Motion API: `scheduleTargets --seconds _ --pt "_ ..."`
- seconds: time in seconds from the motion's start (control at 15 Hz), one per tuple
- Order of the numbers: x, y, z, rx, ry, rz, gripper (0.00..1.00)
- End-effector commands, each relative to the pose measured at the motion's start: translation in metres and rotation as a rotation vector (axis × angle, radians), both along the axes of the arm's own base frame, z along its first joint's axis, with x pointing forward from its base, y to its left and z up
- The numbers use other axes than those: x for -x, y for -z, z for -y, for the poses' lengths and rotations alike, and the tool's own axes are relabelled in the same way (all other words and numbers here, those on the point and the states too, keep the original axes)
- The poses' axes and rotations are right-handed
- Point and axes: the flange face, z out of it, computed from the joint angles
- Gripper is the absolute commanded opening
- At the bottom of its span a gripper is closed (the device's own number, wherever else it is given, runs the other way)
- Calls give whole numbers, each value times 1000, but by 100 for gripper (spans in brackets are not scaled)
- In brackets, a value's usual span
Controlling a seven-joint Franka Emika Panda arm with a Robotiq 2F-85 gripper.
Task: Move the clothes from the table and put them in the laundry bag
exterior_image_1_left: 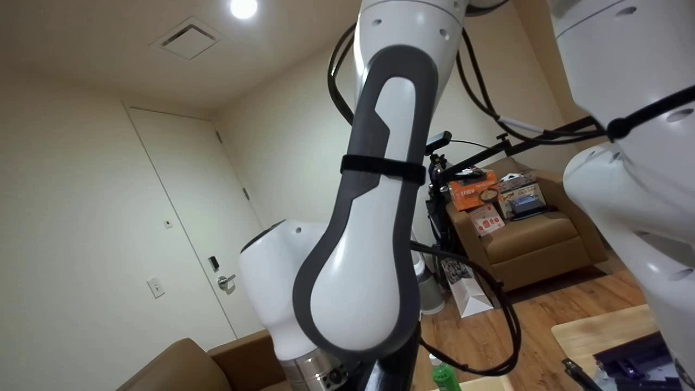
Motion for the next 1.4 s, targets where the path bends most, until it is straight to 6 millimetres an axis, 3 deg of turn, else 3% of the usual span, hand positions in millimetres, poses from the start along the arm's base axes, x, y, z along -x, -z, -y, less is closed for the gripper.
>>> scheduleTargets --seconds 0.0,0.07,0.2,0.4,0.53,0.87,1.07,1.13,1.2,1.33 --pt "-3 1 -1 -22 -39 4 76" --pt "-4 2 -2 -37 -30 -1 73" --pt "-2 -3 -4 -90 -39 -2 80" --pt "11 -33 -11 -142 -74 35 98" --pt "15 -56 -8 -167 -63 74 100" --pt "22 -101 34 -210 72 109 100" --pt "22 -103 67 -344 202 61 100" --pt "21 -99 68 -383 130 39 100" --pt "18 -104 63 -312 162 68 100" --pt "19 -101 73 -350 153 50 100"
